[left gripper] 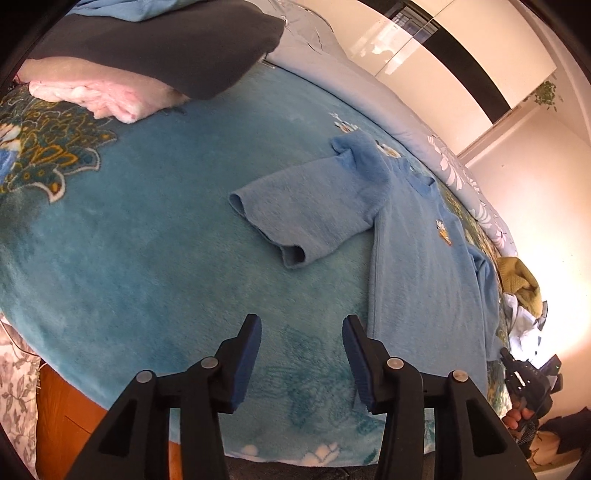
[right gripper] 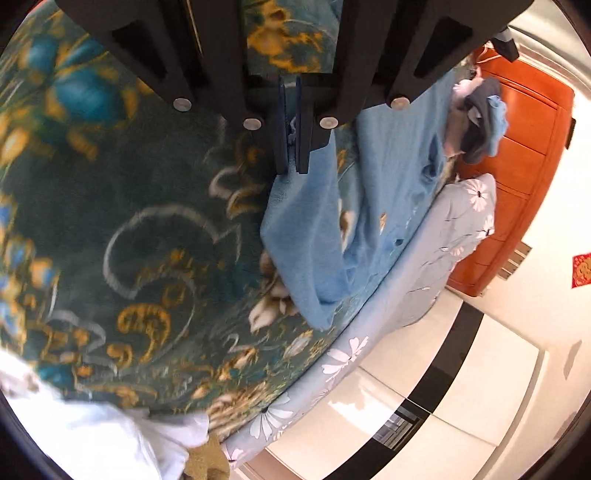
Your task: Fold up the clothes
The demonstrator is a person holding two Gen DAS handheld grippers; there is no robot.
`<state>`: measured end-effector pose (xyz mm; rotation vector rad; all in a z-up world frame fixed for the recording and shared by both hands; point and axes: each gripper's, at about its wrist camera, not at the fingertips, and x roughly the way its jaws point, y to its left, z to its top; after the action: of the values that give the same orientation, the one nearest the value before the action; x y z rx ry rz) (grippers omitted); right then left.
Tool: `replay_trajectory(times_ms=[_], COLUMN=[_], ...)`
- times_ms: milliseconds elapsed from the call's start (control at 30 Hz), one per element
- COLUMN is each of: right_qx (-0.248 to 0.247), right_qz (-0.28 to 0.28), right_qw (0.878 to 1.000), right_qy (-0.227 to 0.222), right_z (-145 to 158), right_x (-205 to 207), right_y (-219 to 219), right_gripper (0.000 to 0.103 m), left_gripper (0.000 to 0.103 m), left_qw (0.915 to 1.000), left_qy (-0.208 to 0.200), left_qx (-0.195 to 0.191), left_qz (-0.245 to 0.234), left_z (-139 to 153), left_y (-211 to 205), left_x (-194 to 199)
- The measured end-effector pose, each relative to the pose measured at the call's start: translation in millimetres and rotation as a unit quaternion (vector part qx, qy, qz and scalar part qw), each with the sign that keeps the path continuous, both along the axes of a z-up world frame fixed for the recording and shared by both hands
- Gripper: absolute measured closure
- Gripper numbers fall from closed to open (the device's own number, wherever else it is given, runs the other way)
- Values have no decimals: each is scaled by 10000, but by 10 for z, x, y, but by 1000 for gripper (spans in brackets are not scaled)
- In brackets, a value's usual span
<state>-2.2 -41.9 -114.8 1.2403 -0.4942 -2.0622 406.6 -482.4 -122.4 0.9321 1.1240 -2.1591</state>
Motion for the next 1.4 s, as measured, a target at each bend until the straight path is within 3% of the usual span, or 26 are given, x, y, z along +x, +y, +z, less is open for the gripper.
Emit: replay_trajectory(times_ms=[100, 200, 333, 500, 633, 700, 767, 833, 967, 1100, 1233, 1333, 1400], right_qx=[671, 1188, 1429, 1752, 1886, 2015, 2145, 2107, 2047, 2062, 1837, 1713, 1671], right_qz=[-412, -1013, -1397, -1485, -1437, -1372, -1304, -1192, -858, -660, -432, -231, -103], right_qw=[9952, 9815, 9739, 9670, 9595, 9525, 9441, 9429, 9456, 9480, 9599, 9650, 9674], right_qy=[576, 1107, 1072, 1102, 1520, 1827, 2137, 2288, 2377, 2332, 2076, 1972, 1898], right_z=[257, 497, 513, 477, 653, 771, 884, 965, 1027, 952, 787, 676, 604], right_x=[-221, -474, -778, -780, -438, -249, -64, 74, 273, 371, 399, 449, 462], right_y=[280, 584, 755, 642, 527, 413, 290, 196, 81, -22, -145, -248, -301], right_gripper=[99, 99, 99, 97, 77, 74, 67, 63, 63, 63, 63, 63, 63], left_gripper=[53, 53, 53, 53, 53, 57, 97, 98, 98, 98, 98, 98, 98], left_qw=[9999, 9995, 9986, 9983, 9982, 9981, 9980, 9976, 9931, 9812, 9712, 9695, 9733], left_qy=[-46, -63, -127, -192, -79, -73, -99, -18, 135, 332, 153, 0, 90], left_qx=[-102, -119, -84, 114, 75, -68, -136, -83, -521, -1455, -2061, -2194, -2123], left_qz=[109, 294, 503, 539, 595, 613, 613, 684, 1043, 1222, 1184, 1092, 873], left_z=[25, 17, -19, -149, -205, -198, -201, -180, 237, 1031, 1579, 1831, 1980], left_y=[-127, -289, -500, -659, -680, -672, -676, -713, -882, -1023, -1116, -1158, -1138], left_x=[-5, -22, -101, -290, -420, -472, -532, -550, -381, -218, -336, -606, -877])
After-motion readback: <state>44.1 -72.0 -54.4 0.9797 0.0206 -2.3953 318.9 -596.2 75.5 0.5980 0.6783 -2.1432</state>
